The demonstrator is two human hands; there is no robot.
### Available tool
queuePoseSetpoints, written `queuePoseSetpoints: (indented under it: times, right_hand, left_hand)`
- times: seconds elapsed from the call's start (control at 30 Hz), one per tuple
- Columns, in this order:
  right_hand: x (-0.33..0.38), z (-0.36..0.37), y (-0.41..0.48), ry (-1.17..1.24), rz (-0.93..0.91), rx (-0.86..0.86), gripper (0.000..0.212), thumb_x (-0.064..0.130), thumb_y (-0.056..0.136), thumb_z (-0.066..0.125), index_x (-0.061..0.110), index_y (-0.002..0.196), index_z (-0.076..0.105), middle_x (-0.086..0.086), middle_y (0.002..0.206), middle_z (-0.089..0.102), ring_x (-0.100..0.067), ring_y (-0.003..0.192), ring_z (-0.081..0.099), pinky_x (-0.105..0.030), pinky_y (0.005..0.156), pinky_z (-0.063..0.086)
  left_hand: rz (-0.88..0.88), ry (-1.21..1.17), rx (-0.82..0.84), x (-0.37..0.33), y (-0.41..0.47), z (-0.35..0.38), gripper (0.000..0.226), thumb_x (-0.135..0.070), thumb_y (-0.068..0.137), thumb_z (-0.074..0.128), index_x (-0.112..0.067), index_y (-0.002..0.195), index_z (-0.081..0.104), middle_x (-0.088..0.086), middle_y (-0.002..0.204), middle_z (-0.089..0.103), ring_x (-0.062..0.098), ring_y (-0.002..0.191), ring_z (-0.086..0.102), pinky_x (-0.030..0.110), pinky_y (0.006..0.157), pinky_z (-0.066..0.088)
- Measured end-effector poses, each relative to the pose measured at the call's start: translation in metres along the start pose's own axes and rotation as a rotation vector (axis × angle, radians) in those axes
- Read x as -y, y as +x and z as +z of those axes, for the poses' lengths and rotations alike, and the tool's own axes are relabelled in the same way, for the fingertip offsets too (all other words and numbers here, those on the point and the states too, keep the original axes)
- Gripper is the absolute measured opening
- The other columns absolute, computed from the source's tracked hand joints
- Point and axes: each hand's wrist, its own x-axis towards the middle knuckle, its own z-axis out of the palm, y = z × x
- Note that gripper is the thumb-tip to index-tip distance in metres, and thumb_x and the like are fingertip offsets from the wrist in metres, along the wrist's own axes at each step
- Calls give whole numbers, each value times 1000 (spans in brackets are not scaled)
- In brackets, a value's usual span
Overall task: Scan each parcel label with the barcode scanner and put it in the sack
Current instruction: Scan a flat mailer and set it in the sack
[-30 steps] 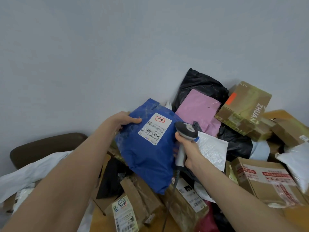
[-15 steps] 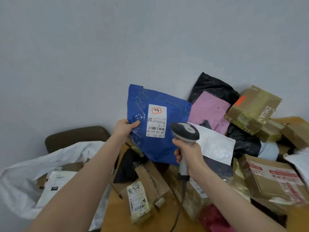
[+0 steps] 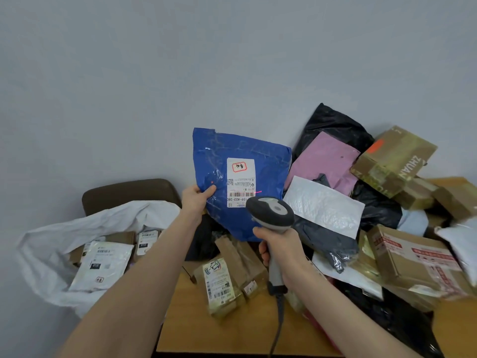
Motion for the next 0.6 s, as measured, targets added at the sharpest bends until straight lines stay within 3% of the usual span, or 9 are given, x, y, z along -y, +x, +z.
queuePoseSetpoints:
  times: [0.3, 0.47, 0.6]
  right_hand:
    - [1, 9, -12, 20, 11, -38, 21, 13, 82, 69, 4, 66, 58, -6, 49, 53, -15, 40, 43, -27, 47, 37]
    - [3, 19, -19, 31, 15, -42, 21, 12, 83, 69, 4, 67, 57, -6, 49, 52, -15, 39, 42, -26, 45, 37]
    - [0, 33, -21, 41, 15, -52, 20, 12, 83, 69, 5, 68, 57, -5, 49, 52, -15, 40, 42, -25, 45, 37]
  left_hand:
    - [-33, -105, 29, 6, 3, -4, 19, -13, 91, 64, -6, 107, 57, 4, 108, 63, 19, 90, 62, 31, 75, 52]
    - [-25, -149, 76, 6, 8, -9, 19, -14, 91, 63, -7, 108, 56, 0, 101, 62, 13, 82, 62, 27, 68, 52]
    - [-13, -146, 109, 6, 18, -16, 19, -15, 91, 64, -8, 106, 57, 2, 103, 64, 14, 85, 63, 32, 77, 53]
